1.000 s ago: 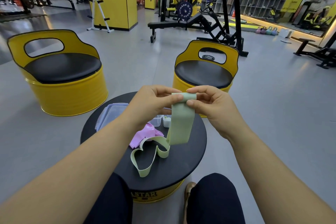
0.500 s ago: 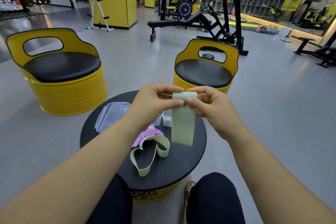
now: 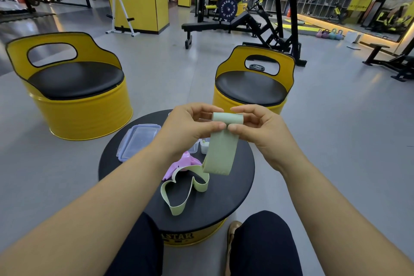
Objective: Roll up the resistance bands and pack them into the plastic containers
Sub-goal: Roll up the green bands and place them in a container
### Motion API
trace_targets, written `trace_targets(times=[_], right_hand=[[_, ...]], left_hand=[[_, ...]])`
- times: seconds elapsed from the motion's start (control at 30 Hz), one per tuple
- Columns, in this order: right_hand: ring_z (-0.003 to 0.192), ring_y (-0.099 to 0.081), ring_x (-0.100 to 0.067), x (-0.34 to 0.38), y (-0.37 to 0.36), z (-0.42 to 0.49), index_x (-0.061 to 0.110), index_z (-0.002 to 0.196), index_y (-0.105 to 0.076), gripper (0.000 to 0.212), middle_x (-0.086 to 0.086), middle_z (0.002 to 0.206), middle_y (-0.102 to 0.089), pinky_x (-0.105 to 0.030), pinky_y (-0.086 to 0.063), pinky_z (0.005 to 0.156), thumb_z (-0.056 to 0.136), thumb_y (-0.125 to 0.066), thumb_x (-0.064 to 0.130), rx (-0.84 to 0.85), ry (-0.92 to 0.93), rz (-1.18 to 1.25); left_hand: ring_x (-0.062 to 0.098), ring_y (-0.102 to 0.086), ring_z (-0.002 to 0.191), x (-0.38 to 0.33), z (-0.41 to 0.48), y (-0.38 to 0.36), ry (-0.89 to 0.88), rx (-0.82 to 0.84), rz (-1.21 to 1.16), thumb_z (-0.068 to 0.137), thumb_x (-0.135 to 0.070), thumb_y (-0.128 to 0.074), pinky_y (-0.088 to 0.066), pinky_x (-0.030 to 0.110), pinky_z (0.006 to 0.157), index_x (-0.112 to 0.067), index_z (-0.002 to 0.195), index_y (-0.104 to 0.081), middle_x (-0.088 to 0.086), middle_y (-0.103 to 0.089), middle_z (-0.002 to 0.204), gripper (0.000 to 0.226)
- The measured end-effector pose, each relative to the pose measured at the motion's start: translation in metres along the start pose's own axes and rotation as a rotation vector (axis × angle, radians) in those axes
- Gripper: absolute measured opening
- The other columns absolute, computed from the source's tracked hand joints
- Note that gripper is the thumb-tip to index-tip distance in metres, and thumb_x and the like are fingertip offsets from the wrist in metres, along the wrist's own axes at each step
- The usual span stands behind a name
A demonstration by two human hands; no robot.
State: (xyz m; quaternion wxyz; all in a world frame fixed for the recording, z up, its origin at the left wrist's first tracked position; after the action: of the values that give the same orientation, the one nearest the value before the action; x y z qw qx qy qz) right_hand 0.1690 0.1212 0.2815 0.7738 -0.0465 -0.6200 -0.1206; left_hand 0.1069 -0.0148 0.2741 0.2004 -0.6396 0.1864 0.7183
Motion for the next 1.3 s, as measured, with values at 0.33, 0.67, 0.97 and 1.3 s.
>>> trace_targets(times=[0.33,0.67,0.97,1.3], right_hand=[[0.080,-0.069,-0.012,-0.007,0.000,0.001,0.014,0.101,-0.065,0.018,-0.002,0.085,-0.071,-0.027,-0.059,0.069,0.084,-0.064,0.008,-0.003,-0.048,-0.017],[0.078,-0.070,-0.007,-0.003,-0.003,-0.002,0.015,0.096,-0.065,0.027,-0.001,0.085,-0.069,-0.020,-0.056,0.068,0.078,-0.067,-0.005,0.023,0.007,0.003],[0.086,-0.071,-0.016,-0.015,-0.002,0.000,0.013,0.102,-0.065,0.017,0.000,0.089,-0.073,-0.027,-0.059,0.070,0.086,-0.063,0.013,0.022,-0.091,0.022],[0.086,-0.068,-0.015,-0.014,-0.003,-0.004,0.015,0.095,-0.064,0.028,0.000,0.090,-0.071,-0.029,-0.058,0.075,0.074,-0.072,-0.001,-0.001,0.007,0.043]], left_hand=[[0.019,-0.069,0.084,0.002,0.000,-0.004,-0.032,0.026,-0.011,0.077,0.005,-0.070,-0.058,0.031,0.079,-0.017,0.093,-0.065,0.011,-0.069,0.101,0.028],[0.012,-0.070,0.074,0.009,0.002,-0.001,0.057,0.018,-0.015,0.082,-0.008,-0.069,-0.056,0.022,0.065,-0.012,0.094,-0.069,0.006,-0.072,0.089,0.013],[0.012,-0.069,0.081,0.007,0.002,-0.001,-0.036,0.016,-0.021,0.076,0.005,-0.070,-0.057,0.026,0.079,-0.014,0.093,-0.068,0.005,-0.072,0.091,0.026],[0.019,-0.069,0.079,0.022,0.001,-0.010,0.161,0.193,-0.187,0.071,-0.025,-0.066,-0.056,0.032,0.071,-0.008,0.100,-0.067,0.005,-0.073,0.088,0.034]])
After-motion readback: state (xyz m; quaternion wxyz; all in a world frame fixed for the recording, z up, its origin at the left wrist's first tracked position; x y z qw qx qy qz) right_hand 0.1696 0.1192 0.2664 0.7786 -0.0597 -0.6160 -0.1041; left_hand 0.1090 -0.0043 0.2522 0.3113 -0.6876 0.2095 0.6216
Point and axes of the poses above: each hand's wrist, its own z-axis towards the middle knuckle, its own y-axis out of the back of the hand, x = y × z, the point moved 7 cm from there along z, towards the middle knuckle
